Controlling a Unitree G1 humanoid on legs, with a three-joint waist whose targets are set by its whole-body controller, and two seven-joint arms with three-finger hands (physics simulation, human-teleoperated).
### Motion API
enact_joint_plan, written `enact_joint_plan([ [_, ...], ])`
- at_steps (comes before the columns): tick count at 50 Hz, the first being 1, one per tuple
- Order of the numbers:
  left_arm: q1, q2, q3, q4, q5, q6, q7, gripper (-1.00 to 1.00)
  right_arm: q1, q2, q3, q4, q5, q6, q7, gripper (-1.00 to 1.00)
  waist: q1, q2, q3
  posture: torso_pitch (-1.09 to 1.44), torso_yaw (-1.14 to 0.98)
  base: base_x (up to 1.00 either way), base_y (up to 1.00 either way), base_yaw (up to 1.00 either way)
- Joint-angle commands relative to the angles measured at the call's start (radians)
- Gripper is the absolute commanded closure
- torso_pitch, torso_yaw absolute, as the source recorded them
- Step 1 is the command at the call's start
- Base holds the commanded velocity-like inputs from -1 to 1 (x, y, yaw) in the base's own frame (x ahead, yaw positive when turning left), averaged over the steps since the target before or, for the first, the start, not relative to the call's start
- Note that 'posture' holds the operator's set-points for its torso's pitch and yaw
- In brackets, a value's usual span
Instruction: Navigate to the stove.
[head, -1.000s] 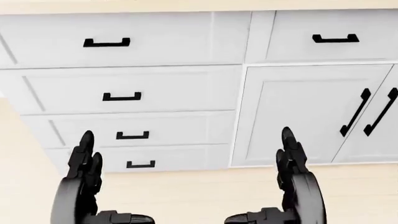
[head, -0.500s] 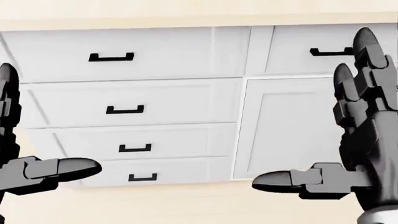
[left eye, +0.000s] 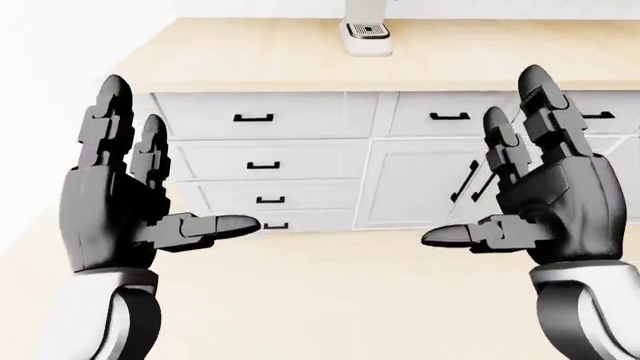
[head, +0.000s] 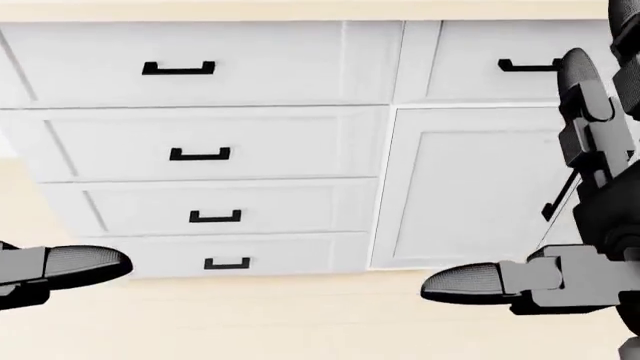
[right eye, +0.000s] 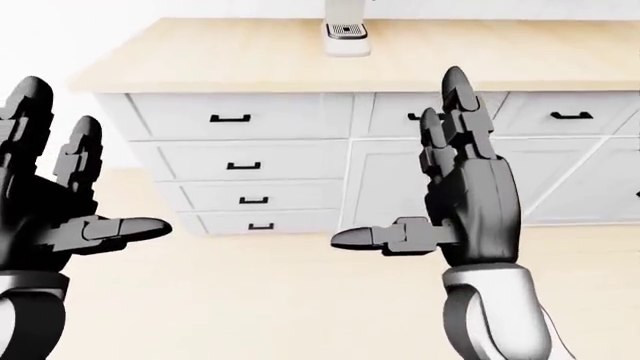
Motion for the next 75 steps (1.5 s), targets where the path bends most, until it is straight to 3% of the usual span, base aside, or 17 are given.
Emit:
enact_joint_plan([
  [1,-0.019,0.006,0.008,-0.027,0.029,-0.024,-0.022,-1.0,-0.017,-0.007,-0.032,-0.02,-0.011,-0.033,0.008,-1.0,0.0,0.001,-0.017,0.0,0.0,0.0,0.0,-0.01],
  [6,-0.021,-0.004,0.011,-0.027,0.041,-0.019,-0.034,-1.0,-0.003,0.013,-0.029,-0.02,-0.037,-0.031,0.022,-1.0,-0.014,0.006,-0.019,0.0,0.0,0.0,0.0,-0.34],
  [14,-0.016,-0.023,0.011,-0.027,0.072,-0.015,-0.062,-1.0,-0.004,0.018,-0.044,-0.02,-0.025,-0.025,0.015,-1.0,-0.032,-0.032,-0.025,0.0,0.0,0.0,0.0,-0.67],
  [21,-0.017,-0.026,0.013,-0.027,0.077,-0.013,-0.067,-1.0,-0.003,0.043,-0.049,-0.02,-0.041,-0.01,0.028,-1.0,-0.027,0.04,0.004,0.0,0.0,-0.02,0.0,-1.0],
  [24,-0.019,-0.029,0.012,-0.027,0.076,-0.01,-0.065,-1.0,-0.007,0.046,-0.058,-0.02,-0.028,-0.005,0.025,-1.0,-0.005,0.143,-0.021,0.0,0.0,-0.03,0.0,-1.0],
  [25,-0.014,-0.03,0.009,-0.027,0.08,-0.014,-0.067,-1.0,-0.003,0.047,-0.053,-0.02,-0.035,-0.009,0.029,-1.0,-0.004,0.08,0.007,0.0,0.0,-0.02,0.0,-1.0],
  [30,-0.009,-0.035,0.008,-0.027,0.087,-0.018,-0.075,-1.0,0.001,0.047,-0.052,-0.02,-0.036,-0.009,0.026,-1.0,-0.011,0.07,-0.019,0.0,0.0,-0.03,0.0,-1.0],
  [36,-0.011,-0.045,-0.007,-0.027,0.103,-0.014,-0.085,-1.0,-0.005,0.05,-0.064,-0.02,-0.028,0.007,0.027,-1.0,-0.004,-0.016,-0.016,0.0,0.0,-0.03,0.0,-1.0],
  [38,-0.014,-0.043,-0.015,-0.027,0.1,-0.013,-0.078,-1.0,-0.009,0.053,-0.071,-0.02,-0.022,0.011,0.025,-1.0,-0.016,-0.08,-0.033,0.0,0.0,-0.02,0.0,-1.0],
  [39,-0.014,-0.044,-0.012,-0.027,0.102,-0.01,-0.08,-1.0,-0.009,0.051,-0.073,-0.02,-0.019,0.012,0.023,-1.0,-0.026,-0.049,-0.019,0.0,0.0,-0.03,0.0,-1.0],
  [40,-0.015,-0.048,-0.011,-0.027,0.107,-0.009,-0.085,-1.0,-0.008,0.053,-0.071,-0.02,-0.024,0.014,0.026,-1.0,-0.024,-0.058,-0.02,0.0,0.0,-0.02,0.0,-1.0],
  [48,-0.006,-0.051,-0.013,-0.027,0.115,-0.02,-0.092,-1.0,-0.001,0.043,-0.077,-0.02,-0.008,0.003,0.022,-1.0,-0.03,0.039,0.012,0.0,0.0,-0.03,0.0,-1.0],
  [51,-0.004,-0.048,-0.009,-0.027,0.108,-0.022,-0.087,-1.0,0.008,0.046,-0.071,-0.02,-0.018,0.0,0.023,-1.0,-0.013,0.121,-0.007,0.0,0.0,-0.02,0.0,-1.0],
  [59,0.0,-0.05,-0.006,-0.027,0.107,-0.025,-0.09,-1.0,0.009,0.056,-0.07,-0.02,-0.03,0.005,0.032,-1.0,-0.009,0.048,-0.013,0.0,0.0,-0.03,0.0,-1.0],
  [63,-0.002,-0.056,-0.003,-0.027,0.115,-0.021,-0.096,-1.0,0.008,0.064,-0.073,-0.02,-0.042,0.008,0.042,-1.0,-0.005,-0.01,-0.014,0.0,0.0,-0.03,0.0,-1.0],
  [65,-0.004,-0.063,-0.002,-0.027,0.124,-0.019,-0.106,-1.0,0.005,0.067,-0.075,-0.02,-0.042,0.014,0.044,-1.0,-0.013,-0.067,-0.028,0.0,0.0,-0.02,0.0,-1.0],
  [75,-0.011,-0.065,-0.007,-0.027,0.086,-0.007,-0.087,-1.0,0.0,0.076,-0.071,-0.02,-0.052,0.024,0.052,-1.0,-0.03,0.034,0.01,0.0,0.0,-0.03,0.0,-1.0],
])
